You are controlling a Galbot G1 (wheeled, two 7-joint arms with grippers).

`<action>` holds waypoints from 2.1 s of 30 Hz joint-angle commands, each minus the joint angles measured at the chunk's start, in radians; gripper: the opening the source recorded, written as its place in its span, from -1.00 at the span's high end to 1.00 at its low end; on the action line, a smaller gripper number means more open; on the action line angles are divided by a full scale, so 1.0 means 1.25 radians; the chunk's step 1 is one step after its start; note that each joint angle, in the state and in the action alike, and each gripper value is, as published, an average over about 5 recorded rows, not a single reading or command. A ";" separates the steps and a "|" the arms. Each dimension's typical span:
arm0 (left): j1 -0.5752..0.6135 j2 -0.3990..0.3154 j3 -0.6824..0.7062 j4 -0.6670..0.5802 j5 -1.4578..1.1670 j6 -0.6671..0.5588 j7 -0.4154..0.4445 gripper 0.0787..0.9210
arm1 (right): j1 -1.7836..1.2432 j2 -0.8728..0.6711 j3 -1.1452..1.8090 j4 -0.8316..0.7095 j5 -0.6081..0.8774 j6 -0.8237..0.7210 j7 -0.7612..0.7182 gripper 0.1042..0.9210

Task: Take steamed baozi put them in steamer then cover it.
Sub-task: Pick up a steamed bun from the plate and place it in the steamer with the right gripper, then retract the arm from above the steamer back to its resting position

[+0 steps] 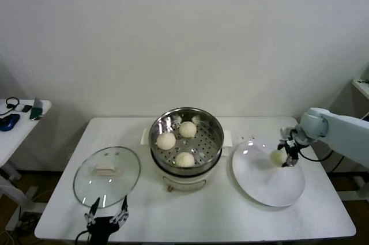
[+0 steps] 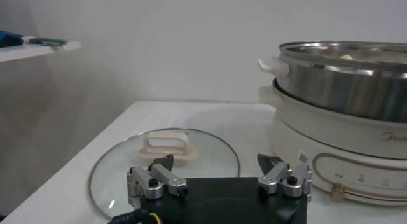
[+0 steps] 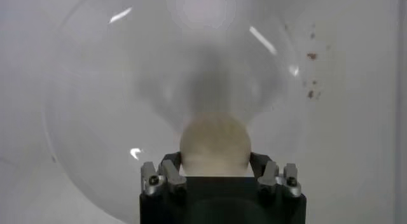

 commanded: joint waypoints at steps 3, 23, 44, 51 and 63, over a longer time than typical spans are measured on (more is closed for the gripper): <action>-0.009 0.003 0.004 -0.005 -0.004 0.008 0.002 -0.77 | 0.522 0.140 -0.238 0.167 0.300 -0.016 -0.058 -0.47; -0.016 0.014 -0.012 -0.008 -0.022 0.016 0.005 -0.77 | 0.255 0.362 -0.120 0.183 0.339 -0.122 0.057 -0.47; -0.009 0.007 -0.011 -0.020 -0.021 0.014 0.000 -0.77 | 0.113 0.356 -0.091 0.111 0.234 -0.134 0.101 -0.51; -0.009 0.007 -0.012 -0.023 -0.020 0.014 0.000 -0.77 | 0.111 0.355 -0.090 0.105 0.237 -0.131 0.098 -0.58; -0.007 0.009 -0.012 -0.032 -0.018 0.017 0.001 -0.77 | 0.226 0.331 -0.088 0.133 0.390 -0.106 0.035 -0.76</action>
